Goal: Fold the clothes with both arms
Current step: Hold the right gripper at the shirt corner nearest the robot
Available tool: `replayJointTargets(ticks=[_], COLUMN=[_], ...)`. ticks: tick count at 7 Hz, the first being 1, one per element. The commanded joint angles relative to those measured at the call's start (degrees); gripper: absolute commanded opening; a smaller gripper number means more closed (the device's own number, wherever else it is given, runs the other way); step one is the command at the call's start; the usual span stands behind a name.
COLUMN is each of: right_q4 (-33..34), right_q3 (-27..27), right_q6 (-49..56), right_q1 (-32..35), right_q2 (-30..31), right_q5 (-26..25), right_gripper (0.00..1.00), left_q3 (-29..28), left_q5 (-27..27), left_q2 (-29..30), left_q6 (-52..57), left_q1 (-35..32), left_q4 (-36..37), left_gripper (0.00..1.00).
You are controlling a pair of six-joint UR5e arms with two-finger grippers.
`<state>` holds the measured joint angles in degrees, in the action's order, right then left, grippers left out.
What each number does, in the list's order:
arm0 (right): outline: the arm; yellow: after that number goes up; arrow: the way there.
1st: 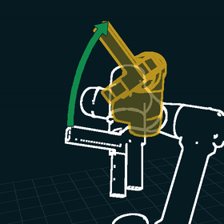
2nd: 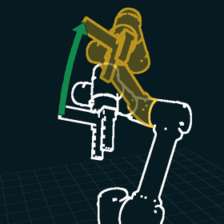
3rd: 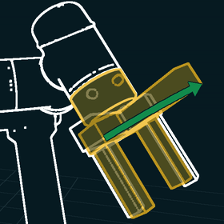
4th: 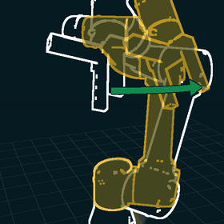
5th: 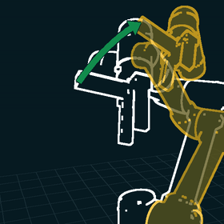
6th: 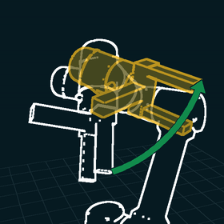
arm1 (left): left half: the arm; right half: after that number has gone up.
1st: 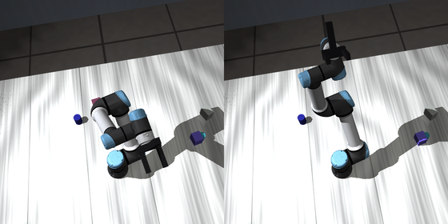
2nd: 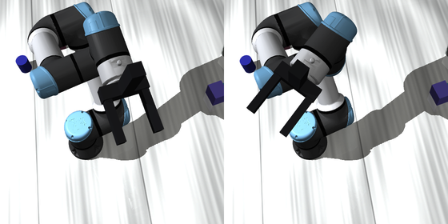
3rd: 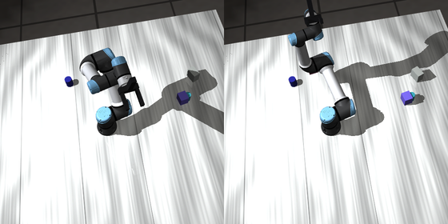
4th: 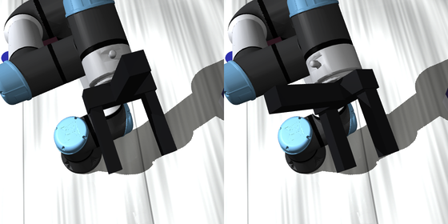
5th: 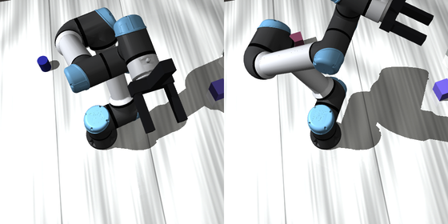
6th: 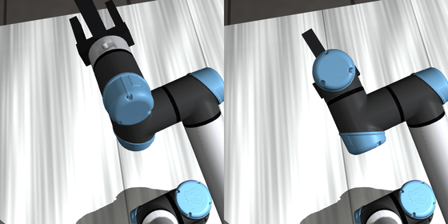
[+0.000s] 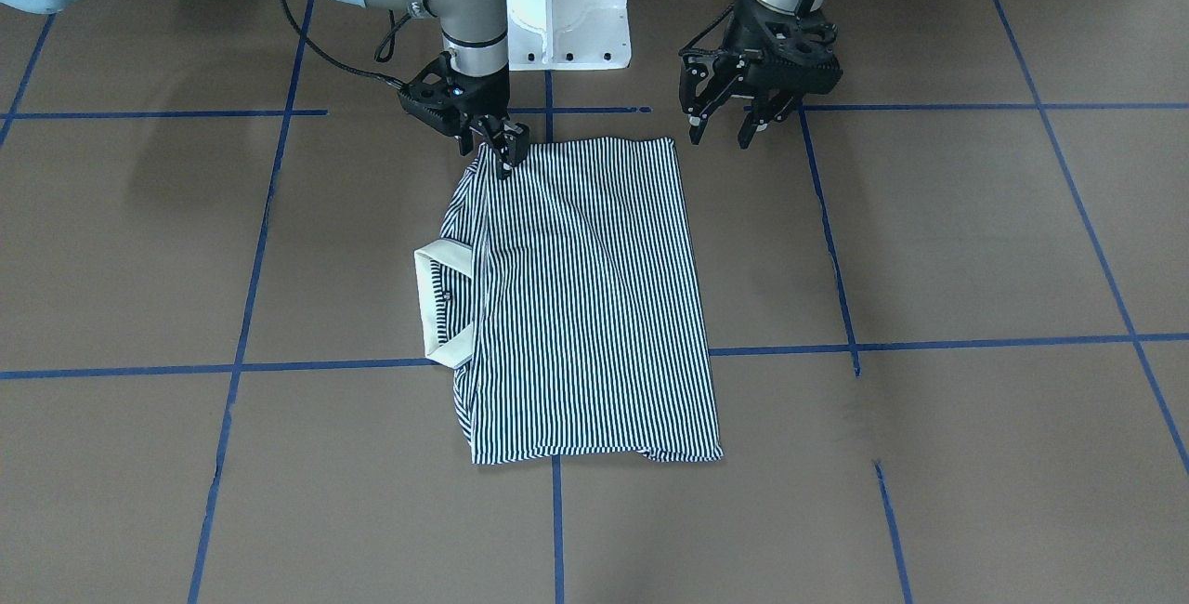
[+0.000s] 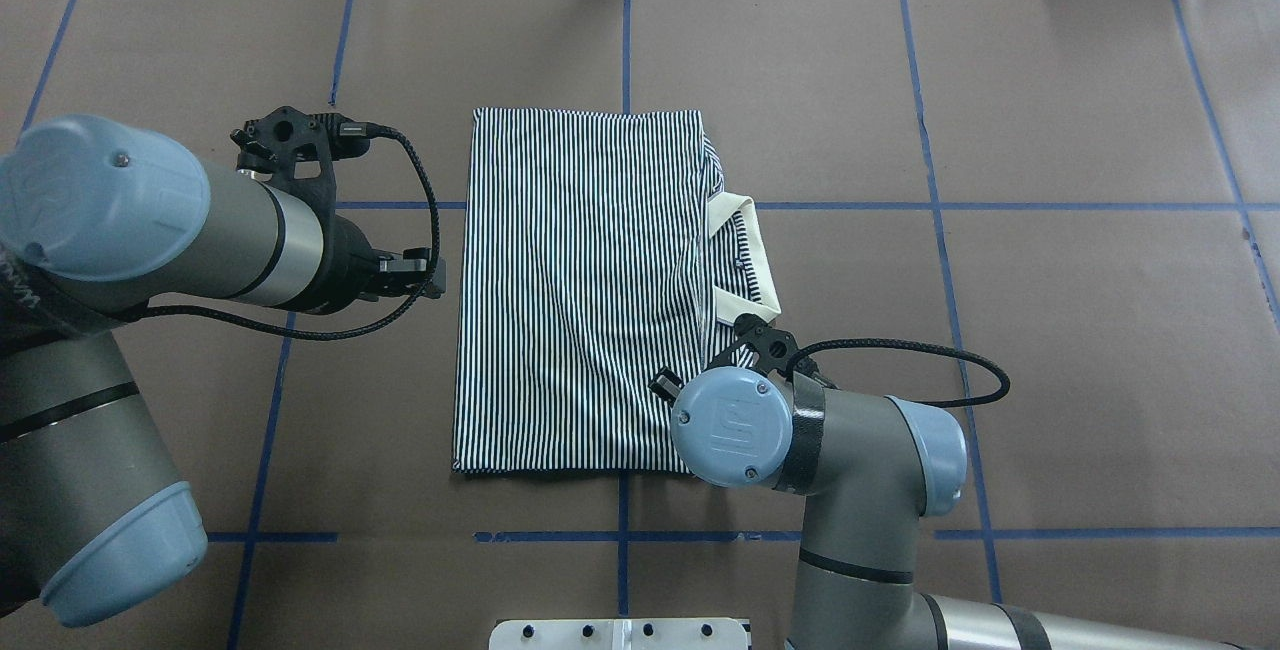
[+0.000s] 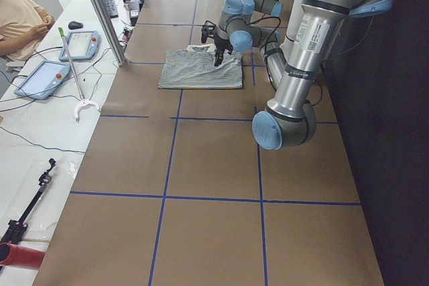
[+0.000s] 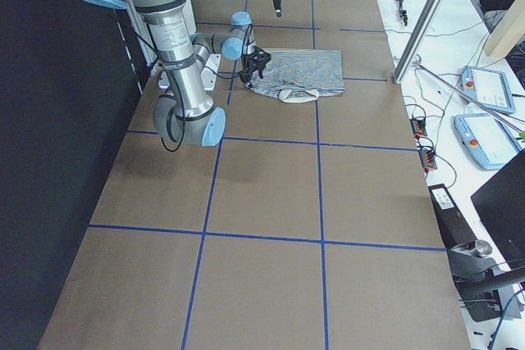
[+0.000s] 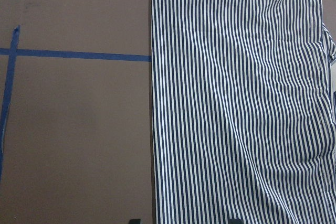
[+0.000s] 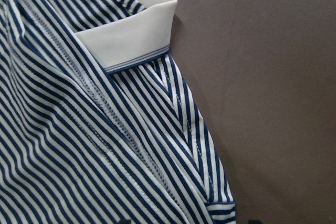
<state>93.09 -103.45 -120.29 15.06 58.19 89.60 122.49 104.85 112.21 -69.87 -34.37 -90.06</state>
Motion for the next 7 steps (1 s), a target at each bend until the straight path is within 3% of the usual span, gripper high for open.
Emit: replayJointTargets(ticks=[1,7], right_q4=[-0.01,-1.86], right_q3=[0.26,0.79], right_q6=[-0.38,-0.56], right_q1=[-0.29,-0.82], right_q2=[0.69,1.32], right_q5=[-0.03,0.05], right_gripper=[0.71,0.63], left_q3=[-0.06,0.12], left_q5=[0.0,0.0], left_q2=[0.03,0.03], left_q6=[0.0,0.0], left_q1=[0.0,0.0], left_q4=[-0.02,-0.02], left_gripper=[0.64,0.64])
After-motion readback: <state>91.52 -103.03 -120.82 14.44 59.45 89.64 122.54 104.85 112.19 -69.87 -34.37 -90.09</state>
